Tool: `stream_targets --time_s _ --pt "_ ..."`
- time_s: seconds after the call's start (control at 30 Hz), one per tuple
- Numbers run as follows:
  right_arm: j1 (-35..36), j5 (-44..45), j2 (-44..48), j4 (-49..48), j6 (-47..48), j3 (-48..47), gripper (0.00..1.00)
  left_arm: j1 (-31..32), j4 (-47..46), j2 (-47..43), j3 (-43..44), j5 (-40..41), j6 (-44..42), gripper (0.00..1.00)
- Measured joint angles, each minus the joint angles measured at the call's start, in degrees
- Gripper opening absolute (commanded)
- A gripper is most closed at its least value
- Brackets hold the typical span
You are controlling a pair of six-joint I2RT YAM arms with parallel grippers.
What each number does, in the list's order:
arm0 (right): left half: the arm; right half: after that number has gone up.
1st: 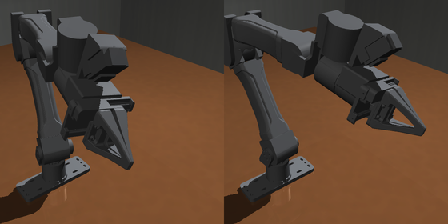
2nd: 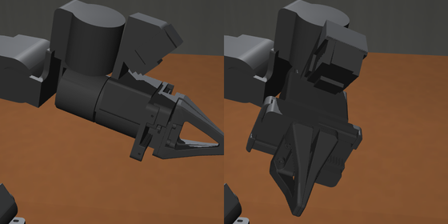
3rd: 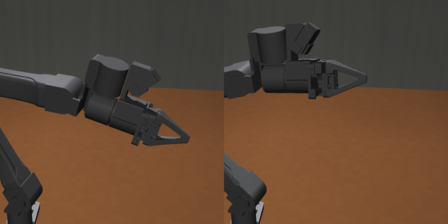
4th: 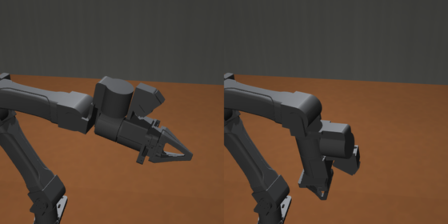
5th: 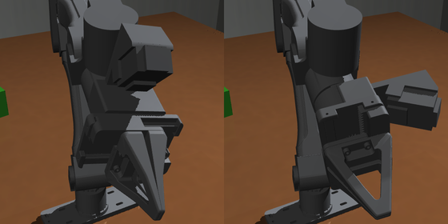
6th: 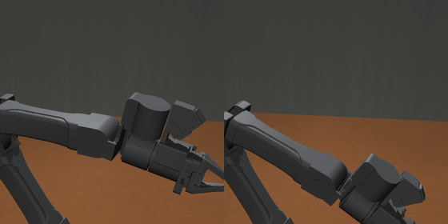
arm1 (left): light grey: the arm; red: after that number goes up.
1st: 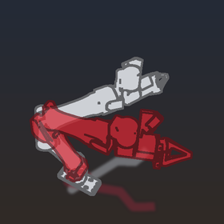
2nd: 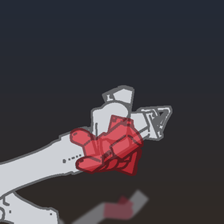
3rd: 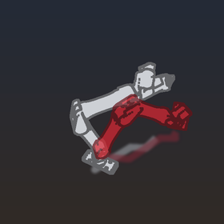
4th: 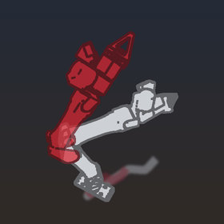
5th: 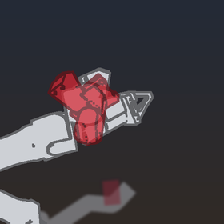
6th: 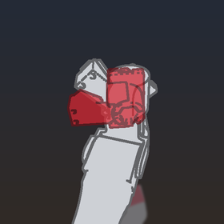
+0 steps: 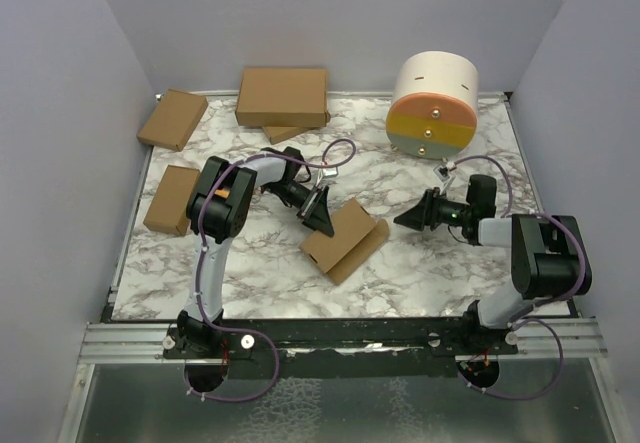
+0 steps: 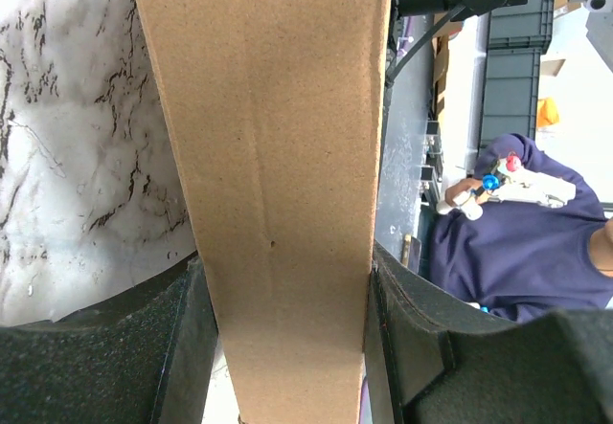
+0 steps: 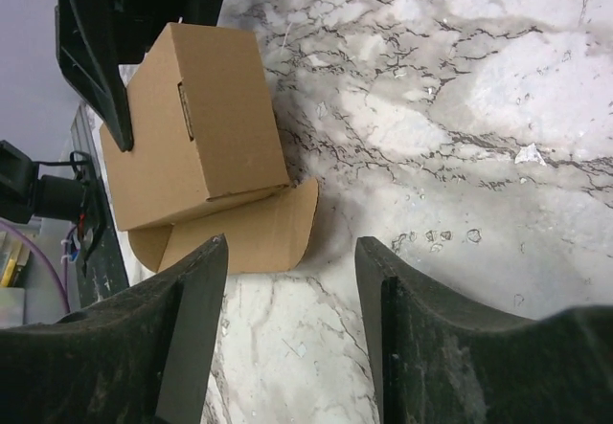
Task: Fold the paper box
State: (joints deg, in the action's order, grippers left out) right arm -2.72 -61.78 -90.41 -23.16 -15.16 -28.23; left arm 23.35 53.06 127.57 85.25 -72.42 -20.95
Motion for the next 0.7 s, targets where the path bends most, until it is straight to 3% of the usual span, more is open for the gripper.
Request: stream_targets --time_s 0.43,0.7 --pt "1.2 0.5 -7.8 -0.9 -1.1 -1.0 0.51 0.1 1.1 0.3 0.0 -0.2 -0.7 0.38" --pt "3.8 0.5 -10.4 -0.6 0.0 -3.8 0.42 0.1 1.9 0.9 0.0 -0.2 -0.9 0.38"
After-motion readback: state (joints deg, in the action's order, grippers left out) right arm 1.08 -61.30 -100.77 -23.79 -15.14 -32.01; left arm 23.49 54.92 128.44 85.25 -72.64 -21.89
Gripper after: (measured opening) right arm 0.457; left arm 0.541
